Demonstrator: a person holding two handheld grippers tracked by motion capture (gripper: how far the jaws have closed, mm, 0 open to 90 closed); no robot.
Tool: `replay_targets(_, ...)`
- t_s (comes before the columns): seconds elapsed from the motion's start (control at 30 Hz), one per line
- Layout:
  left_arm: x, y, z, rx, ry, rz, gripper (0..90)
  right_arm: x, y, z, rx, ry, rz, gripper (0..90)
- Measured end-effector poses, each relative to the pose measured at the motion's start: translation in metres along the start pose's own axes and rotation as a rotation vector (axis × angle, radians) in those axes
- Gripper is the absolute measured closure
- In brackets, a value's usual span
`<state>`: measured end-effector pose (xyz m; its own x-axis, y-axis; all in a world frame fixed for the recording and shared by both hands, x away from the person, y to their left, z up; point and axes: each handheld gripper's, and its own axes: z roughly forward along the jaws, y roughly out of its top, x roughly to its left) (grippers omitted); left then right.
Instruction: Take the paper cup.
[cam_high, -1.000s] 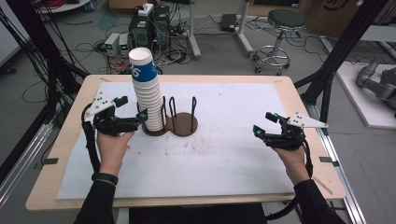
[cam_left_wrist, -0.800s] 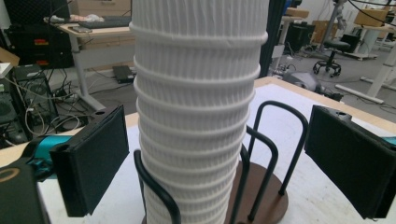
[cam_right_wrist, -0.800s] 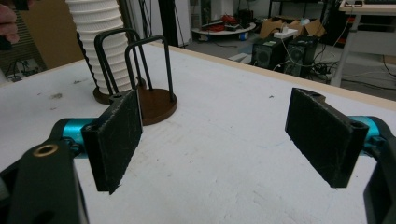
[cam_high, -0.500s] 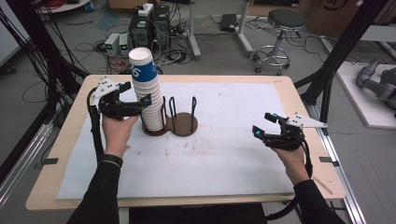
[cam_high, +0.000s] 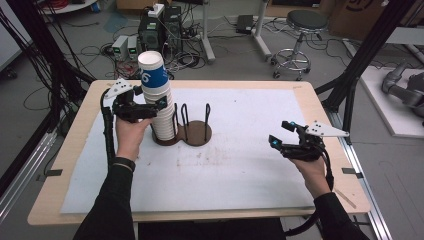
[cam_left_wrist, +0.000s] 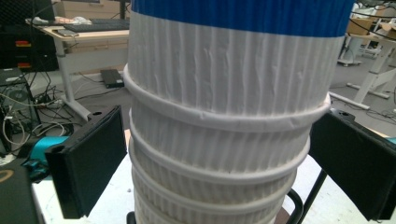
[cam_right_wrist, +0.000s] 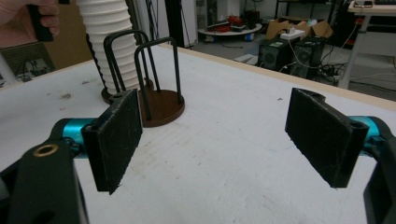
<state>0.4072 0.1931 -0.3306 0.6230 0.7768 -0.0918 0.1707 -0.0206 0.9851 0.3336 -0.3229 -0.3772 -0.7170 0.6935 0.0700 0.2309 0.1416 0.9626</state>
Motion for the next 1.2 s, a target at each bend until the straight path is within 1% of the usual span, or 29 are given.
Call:
replay_targets(0.07, 0.000, 0.001, 0.002, 0.012, 0.016, 0.010, 4.9, 0.002, 0.001, 0.001, 0.000, 0.007, -0.002, 19.3)
replay_targets(0.1, -0.001, 0.001, 0.003, 0.012, 0.016, 0.008, 4.9, 0.003, 0.002, 0.002, 0.003, 0.010, 0.002, 19.3)
replay_targets(0.2, -0.001, 0.002, 0.003, 0.009, 0.014, 0.025, 9.6, 0.007, 0.005, 0.005, 0.006, 0.023, -0.003, 19.3)
replay_targets(0.27, -0.001, 0.002, 0.003, 0.009, 0.011, 0.030, 10.5, 0.008, 0.007, 0.006, 0.007, 0.032, -0.006, 19.3)
replay_targets(0.37, -0.002, 0.002, 0.003, 0.011, 0.017, 0.029, 10.7, 0.011, 0.013, 0.008, -0.003, 0.038, -0.010, 19.3)
replay_targets(0.47, -0.001, 0.002, 0.003, 0.011, 0.016, 0.030, 10.8, 0.013, 0.021, 0.009, -0.010, 0.059, -0.013, 19.3)
replay_targets(0.5, -0.001, 0.002, 0.003, 0.011, 0.017, 0.031, 10.9, 0.016, 0.027, 0.012, -0.012, 0.069, -0.024, 19.3)
replay_targets(0.57, -0.002, 0.003, 0.002, 0.012, 0.019, 0.032, 10.9, 0.016, 0.029, 0.013, -0.012, 0.071, -0.030, 19.3)
replay_targets(0.8, -0.002, 0.003, 0.002, 0.017, 0.020, 0.032, 11.0, 0.024, 0.065, 0.034, -0.016, 0.128, -0.063, 19.4)
replay_targets(0.93, -0.002, 0.003, 0.002, 0.017, 0.024, 0.033, 11.0, 0.032, 0.090, 0.049, -0.021, 0.163, -0.102, 19.4)
replay_targets(1.0, -0.002, 0.003, 0.002, 0.018, 0.024, 0.032, 11.0, 0.036, 0.102, 0.057, -0.020, 0.181, -0.113, 19.6)
replay_targets(1.03, -0.002, 0.003, 0.002, 0.017, 0.023, 0.033, 11.0, 0.040, 0.112, 0.067, -0.015, 0.196, -0.123, 19.6)
replay_targets(1.07, -0.003, 0.003, 0.002, 0.017, 0.023, 0.031, 11.0, 0.040, 0.112, 0.067, -0.015, 0.196, -0.123, 19.6)
replay_targets(1.1, -0.003, 0.003, 0.002, 0.016, 0.023, 0.033, 11.0, 0.045, 0.121, 0.075, -0.014, 0.215, -0.139, 19.6)
replay_targets(1.13, -0.003, 0.003, 0.003, 0.016, 0.023, 0.033, 11.0, 0.045, 0.121, 0.075, -0.014, 0.215, -0.139, 19.6)
replay_targets(1.2, -0.003, 0.003, 0.002, 0.017, 0.023, 0.031, 11.0, 0.050, 0.129, 0.084, -0.014, 0.226, -0.143, 19.6)
